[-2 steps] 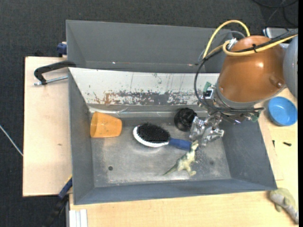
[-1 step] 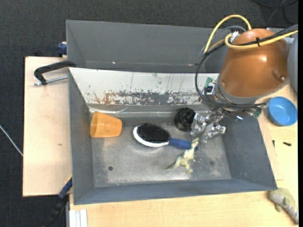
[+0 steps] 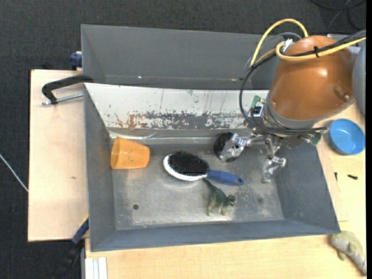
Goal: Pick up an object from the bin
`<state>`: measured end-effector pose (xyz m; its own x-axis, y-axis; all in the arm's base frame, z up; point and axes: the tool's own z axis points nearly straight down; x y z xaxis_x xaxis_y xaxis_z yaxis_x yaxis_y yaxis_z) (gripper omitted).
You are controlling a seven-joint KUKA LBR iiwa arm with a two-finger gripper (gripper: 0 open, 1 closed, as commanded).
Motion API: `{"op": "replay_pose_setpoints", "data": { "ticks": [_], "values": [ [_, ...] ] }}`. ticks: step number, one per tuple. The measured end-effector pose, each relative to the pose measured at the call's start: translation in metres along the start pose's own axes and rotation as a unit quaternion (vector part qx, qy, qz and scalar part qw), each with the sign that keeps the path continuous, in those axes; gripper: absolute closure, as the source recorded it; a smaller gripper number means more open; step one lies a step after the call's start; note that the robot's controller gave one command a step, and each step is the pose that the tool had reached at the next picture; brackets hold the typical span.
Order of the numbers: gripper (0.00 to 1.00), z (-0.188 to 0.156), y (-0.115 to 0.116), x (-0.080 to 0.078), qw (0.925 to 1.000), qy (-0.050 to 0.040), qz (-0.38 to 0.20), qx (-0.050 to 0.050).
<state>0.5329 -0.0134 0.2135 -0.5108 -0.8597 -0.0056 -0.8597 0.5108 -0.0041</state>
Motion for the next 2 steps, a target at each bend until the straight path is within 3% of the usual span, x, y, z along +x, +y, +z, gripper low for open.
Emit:
{"op": "replay_pose_setpoints", "data": {
  "ticks": [1, 2],
  "values": [
    [0.0, 0.1373, 0.0558, -0.0333, 0.9859, 0.0028, -0.167, -0.005],
    [1.0, 0.1337, 0.0541, -0.0344, 0.986, 0.0007, -0.167, -0.002]
  ]
}}
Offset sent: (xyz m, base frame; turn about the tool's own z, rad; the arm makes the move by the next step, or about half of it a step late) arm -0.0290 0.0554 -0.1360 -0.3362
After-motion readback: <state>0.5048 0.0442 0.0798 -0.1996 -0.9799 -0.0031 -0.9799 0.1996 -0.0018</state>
